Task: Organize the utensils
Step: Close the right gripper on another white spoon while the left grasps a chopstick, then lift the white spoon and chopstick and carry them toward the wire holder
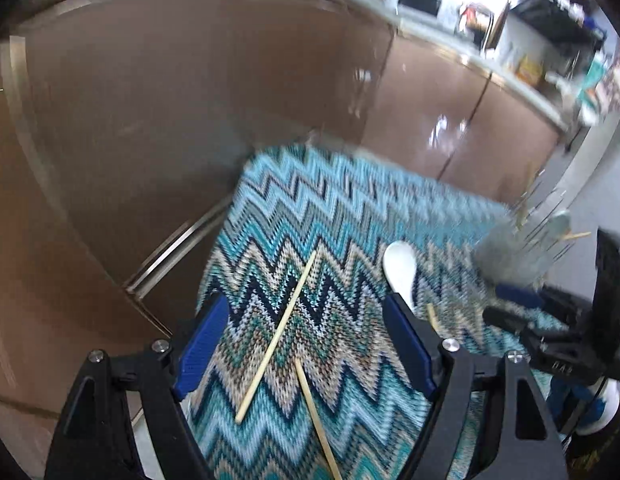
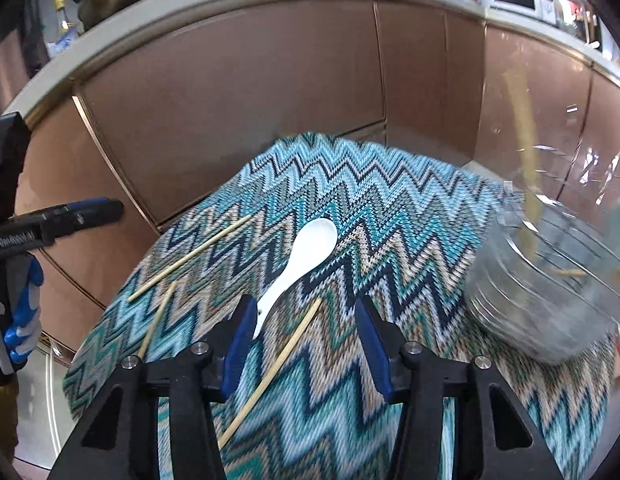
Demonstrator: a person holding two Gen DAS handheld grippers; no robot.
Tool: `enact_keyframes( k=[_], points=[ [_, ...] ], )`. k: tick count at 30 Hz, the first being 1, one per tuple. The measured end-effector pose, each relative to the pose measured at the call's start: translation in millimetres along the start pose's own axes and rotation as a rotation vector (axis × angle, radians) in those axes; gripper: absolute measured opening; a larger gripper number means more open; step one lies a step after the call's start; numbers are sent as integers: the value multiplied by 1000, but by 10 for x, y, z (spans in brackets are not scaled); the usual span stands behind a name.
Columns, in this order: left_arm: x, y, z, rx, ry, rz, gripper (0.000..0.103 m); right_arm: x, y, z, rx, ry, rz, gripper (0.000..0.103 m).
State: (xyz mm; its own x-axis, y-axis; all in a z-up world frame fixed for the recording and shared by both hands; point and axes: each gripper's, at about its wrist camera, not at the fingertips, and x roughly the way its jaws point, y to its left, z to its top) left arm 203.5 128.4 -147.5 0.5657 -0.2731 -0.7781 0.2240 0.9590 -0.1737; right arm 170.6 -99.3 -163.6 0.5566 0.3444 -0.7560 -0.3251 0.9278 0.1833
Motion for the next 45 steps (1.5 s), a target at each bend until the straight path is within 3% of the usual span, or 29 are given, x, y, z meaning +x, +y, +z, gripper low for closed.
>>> enact_keyframes(
  k=[4,11,19,24,28,36,45],
  points=[
    [420,-45,124,29,76,-28,74,302,-138,166,25,36,66,38],
    [977,-36,355,45,216,-42,54,784,-412,423,80,114,136,26],
    [1311,2,407,39,320,-61,34,1117,-617,478,130,172,204,23],
    [1399,-1,386,59,355,-58,21,1232,-660,503,136,183,237,15],
    [1463,-35,362,95,377,-51,16,1319,-612,533,115,198,249,13],
    [1460,-15,317,92,351,-52,5,1453,-530,606,84,197,250,8],
    [909,-43,409,85,175,-40,5,1026,-210,650,15,74,190,6]
  ],
)
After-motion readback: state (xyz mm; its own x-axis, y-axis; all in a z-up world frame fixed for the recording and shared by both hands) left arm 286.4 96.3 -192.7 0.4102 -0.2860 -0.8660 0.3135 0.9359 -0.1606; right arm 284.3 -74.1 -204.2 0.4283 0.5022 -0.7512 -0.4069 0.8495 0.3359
